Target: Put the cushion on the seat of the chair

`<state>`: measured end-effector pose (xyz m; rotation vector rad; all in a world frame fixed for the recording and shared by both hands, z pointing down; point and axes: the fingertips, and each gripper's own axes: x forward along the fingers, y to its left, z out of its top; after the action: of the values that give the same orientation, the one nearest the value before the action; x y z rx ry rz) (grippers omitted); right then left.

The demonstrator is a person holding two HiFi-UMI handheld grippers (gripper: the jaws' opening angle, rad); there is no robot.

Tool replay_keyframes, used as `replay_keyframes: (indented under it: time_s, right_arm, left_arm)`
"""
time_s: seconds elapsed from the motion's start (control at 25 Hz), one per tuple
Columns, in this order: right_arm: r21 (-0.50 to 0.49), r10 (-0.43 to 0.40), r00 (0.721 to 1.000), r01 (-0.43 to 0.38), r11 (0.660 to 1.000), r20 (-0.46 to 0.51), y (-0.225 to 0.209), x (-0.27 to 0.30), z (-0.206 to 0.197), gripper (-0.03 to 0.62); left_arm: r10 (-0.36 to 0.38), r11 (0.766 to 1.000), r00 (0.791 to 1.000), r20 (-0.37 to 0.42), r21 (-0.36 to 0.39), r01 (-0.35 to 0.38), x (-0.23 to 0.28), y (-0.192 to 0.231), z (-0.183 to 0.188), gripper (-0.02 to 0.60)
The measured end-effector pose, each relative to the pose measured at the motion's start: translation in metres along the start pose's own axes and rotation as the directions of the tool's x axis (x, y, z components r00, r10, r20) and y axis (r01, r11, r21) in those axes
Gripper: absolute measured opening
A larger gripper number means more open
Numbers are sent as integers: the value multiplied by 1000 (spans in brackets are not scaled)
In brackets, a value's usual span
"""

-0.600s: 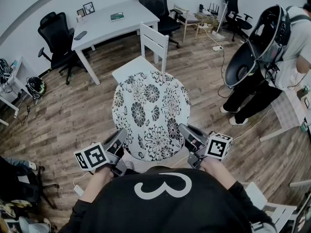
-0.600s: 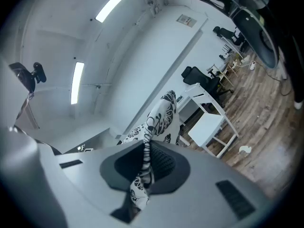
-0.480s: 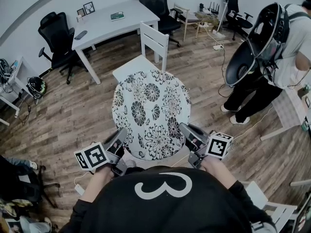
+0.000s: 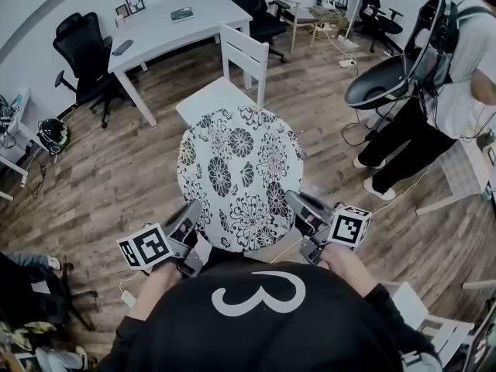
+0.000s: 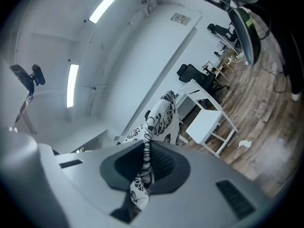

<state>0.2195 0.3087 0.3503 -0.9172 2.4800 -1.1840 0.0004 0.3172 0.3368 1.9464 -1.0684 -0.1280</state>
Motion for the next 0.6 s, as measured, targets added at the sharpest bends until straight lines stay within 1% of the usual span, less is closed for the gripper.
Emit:
replay_keyframes:
  time_s: [0.16,0.24,0.32,0.4,0.6]
  right_arm:
    - [14,-17,1000,17,1000,-11,-19,25,-1,26]
    - [30,-28,999,29,999,-14,-27,43,5,26]
    - [43,-47,999,47,998,-18,-38,68,19,26]
    - [57,-45,999,46,997,-18,-47,100,35,26]
    - [90,-81,995,85,992,-50,-80,183,58,26]
  left_arm:
    - [-3,1000,1000,-21,-25,3,19,28,8,35]
    - [-6,999,999,-33,-45,5,32,43,22,35]
    - [-10,998,999,-47,-58,8,49,55,46,35]
    - [-9,998,998,-61,-62,5,67,70,74,35]
    - [18,997,996,-86,-67,-24,104,122,138,35]
